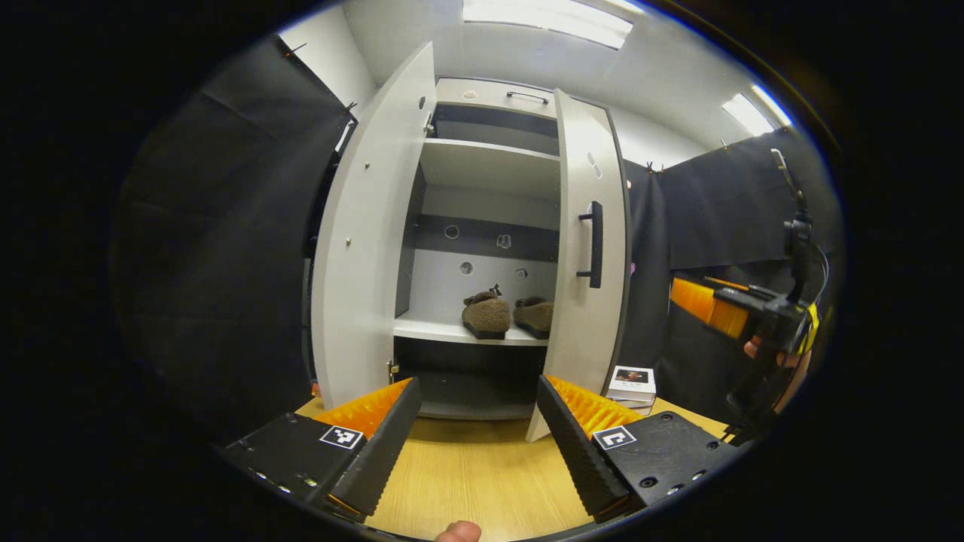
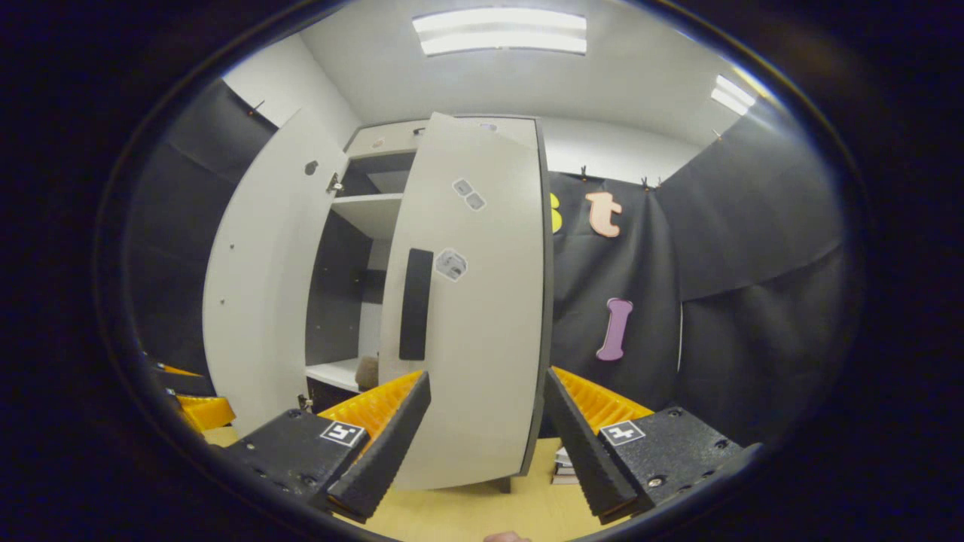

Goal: Grab one shoe with the right hand and put it into the shoe cabinet, grab the other shoe with the left hand and put it into the shoe cabinet; then close the right door with the right hand and the left door with the left hand.

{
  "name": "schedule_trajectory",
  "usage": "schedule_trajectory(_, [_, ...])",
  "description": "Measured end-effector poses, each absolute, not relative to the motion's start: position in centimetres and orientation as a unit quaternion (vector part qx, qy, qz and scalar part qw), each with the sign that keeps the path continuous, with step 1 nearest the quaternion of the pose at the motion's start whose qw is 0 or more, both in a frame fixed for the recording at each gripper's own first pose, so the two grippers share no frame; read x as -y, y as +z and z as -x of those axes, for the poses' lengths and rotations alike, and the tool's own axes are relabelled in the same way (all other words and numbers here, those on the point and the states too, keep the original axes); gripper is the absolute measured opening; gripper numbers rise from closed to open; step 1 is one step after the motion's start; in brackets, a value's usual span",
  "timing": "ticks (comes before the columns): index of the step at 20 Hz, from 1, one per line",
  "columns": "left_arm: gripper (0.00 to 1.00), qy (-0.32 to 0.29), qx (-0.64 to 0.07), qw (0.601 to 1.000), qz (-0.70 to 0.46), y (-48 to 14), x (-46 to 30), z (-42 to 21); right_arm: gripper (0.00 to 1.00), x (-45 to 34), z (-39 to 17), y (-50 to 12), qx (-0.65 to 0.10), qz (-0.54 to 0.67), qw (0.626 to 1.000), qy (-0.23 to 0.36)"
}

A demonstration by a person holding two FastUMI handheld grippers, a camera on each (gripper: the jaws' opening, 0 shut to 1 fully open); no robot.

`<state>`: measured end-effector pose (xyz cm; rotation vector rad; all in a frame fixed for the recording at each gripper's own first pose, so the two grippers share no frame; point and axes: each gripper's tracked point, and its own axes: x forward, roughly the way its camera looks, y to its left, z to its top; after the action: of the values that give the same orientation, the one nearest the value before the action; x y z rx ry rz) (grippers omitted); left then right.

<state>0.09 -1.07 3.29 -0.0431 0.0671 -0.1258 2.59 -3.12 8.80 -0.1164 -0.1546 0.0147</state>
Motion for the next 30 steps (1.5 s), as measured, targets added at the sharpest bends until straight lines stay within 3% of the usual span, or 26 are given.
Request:
schedule_trajectory(3, [0.95, -0.072, -0.034, 0.996, 0.03, 3.4, 2.1, 0.0, 0.99, 3.4, -0.7, 4.5, 0.042, 0.038, 0.998, -0.013])
schedule_trajectory(4, [0.99, -0.076, -0.035, 0.996, 0.032, 3.3, 2.4, 0.0, 0.99, 3.6, -0.2, 3.4, 0.036, 0.035, 0.999, -0.019])
schedule_trajectory(5, [0.95, -0.078, -0.036, 0.996, 0.031, 3.4, 2.5, 0.0, 0.99, 3.7, 0.3, 2.5, 0.03, 0.035, 0.999, -0.022])
schedule_trajectory(7, [0.95, -0.081, -0.038, 0.996, 0.029, 3.2, 2.8, -0.1, 0.99, 4.1, 0.8, 1.1, 0.018, 0.036, 0.999, -0.023])
schedule_trajectory(8, [0.99, -0.083, -0.039, 0.995, 0.029, 3.1, 2.9, -0.1, 0.99, 4.5, 1.1, 0.5, 0.012, 0.035, 0.999, -0.026])
schedule_trajectory(9, [0.95, -0.083, -0.041, 0.995, 0.03, 3.0, 3.0, -0.2, 0.99, 4.8, 1.3, 0.1, 0.008, 0.034, 0.999, -0.031])
schedule_trajectory(10, [0.99, -0.08, -0.043, 0.995, 0.032, 3.0, 2.9, -0.1, 0.99, 5.0, 1.4, -0.2, 0.005, 0.031, 0.999, -0.034])
schedule_trajectory(11, [0.95, -0.074, -0.032, 0.996, 0.043, 3.7, 2.6, 0.0, 0.99, 4.9, 1.4, -0.2, 0.005, 0.031, 0.999, -0.032])
schedule_trajectory(14, [0.97, -0.075, 0.011, 0.993, 0.094, 8.0, 1.7, 0.5, 0.99, 5.0, 1.2, 1.1, 0.019, 0.05, 0.998, -0.031])
schedule_trajectory(17, [0.95, -0.011, 0.09, 0.992, 0.092, 13.9, -3.9, 0.7, 0.99, 5.2, 0.7, 2.0, 0.031, 0.058, 0.997, -0.029])
schedule_trajectory(19, [0.99, 0.024, 0.119, 0.99, 0.079, 16.8, -7.5, 0.7, 0.99, 5.1, 0.4, 1.9, 0.032, 0.056, 0.998, -0.027])
schedule_trajectory(22, [0.99, 0.074, 0.121, 0.986, 0.088, 18.6, -13.6, 0.6, 0.99, 4.2, 0.0, 1.2, 0.02, 0.049, 0.998, -0.015])
schedule_trajectory(23, [0.95, 0.089, 0.122, 0.984, 0.099, 18.7, -15.6, 0.3, 0.99, 4.1, -0.1, 1.0, 0.017, 0.051, 0.998, -0.013])
schedule_trajectory(25, [0.95, 0.113, 0.129, 0.978, 0.119, 18.5, -19.7, -1.0, 0.99, 3.8, -0.1, 1.0, 0.015, 0.058, 0.998, -0.009])
schedule_trajectory(26, [0.99, 0.124, 0.127, 0.976, 0.127, 18.2, -21.8, -1.9, 0.99, 3.8, -0.1, 1.0, 0.016, 0.059, 0.998, -0.008])
schedule_trajectory(27, [0.95, 0.13, 0.121, 0.975, 0.132, 17.8, -23.4, -3.0, 0.99, 3.7, -0.1, 1.1, 0.017, 0.058, 0.998, -0.007])
schedule_trajectory(28, [0.99, 0.135, 0.111, 0.975, 0.137, 17.9, -24.8, -4.4, 0.99, 3.8, 0.0, 1.2, 0.018, 0.057, 0.998, -0.008])
schedule_trajectory(30, [0.95, 0.133, 0.097, 0.976, 0.144, 18.4, -27.5, -7.2, 0.99, 4.2, -0.1, 1.5, 0.021, 0.054, 0.998, -0.012])
